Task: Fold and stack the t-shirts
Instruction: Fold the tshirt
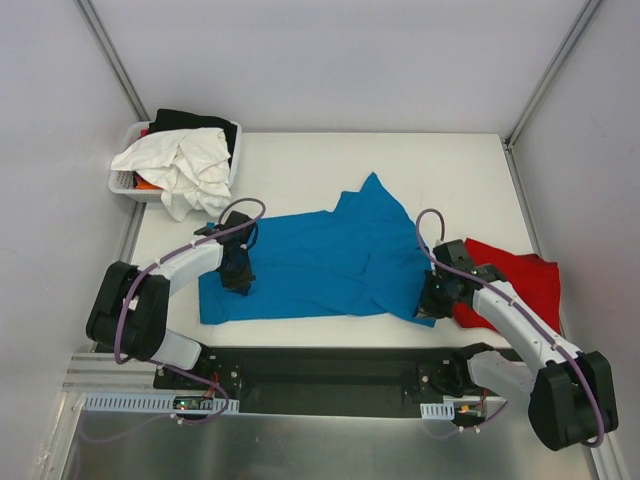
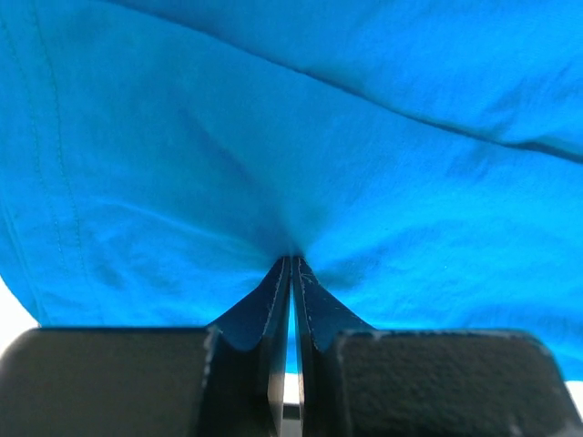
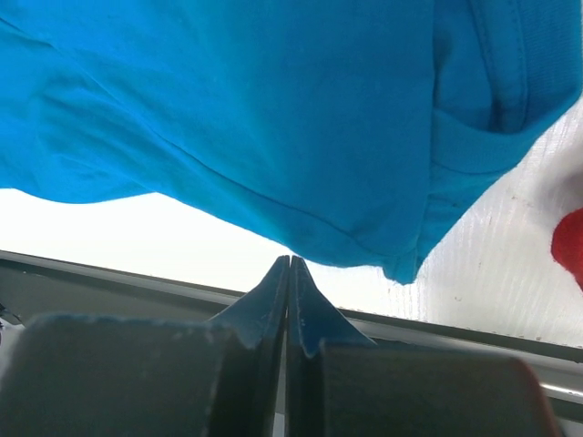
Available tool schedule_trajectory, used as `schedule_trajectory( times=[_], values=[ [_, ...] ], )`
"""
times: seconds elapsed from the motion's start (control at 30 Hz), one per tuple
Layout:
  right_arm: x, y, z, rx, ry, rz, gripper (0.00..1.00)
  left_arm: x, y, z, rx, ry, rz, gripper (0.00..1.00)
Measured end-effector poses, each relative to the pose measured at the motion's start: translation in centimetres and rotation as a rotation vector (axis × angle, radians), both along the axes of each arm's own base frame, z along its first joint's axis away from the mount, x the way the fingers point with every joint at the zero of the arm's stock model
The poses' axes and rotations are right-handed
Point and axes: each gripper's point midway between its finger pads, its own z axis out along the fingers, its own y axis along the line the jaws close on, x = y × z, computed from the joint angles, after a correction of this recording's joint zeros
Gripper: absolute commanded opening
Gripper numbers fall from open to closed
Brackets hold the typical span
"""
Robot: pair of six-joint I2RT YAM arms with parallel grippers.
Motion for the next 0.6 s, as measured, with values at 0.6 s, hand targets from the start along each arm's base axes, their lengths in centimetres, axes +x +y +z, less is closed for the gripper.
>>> schedule_trajectory(
  times=[0.6],
  values=[
    [3.7,0.8,0.3,-0.050,0.002,0.044,0.01,3.9,-1.2,6.6,-0.020,-0.134,-0.002,0.11]
  ],
)
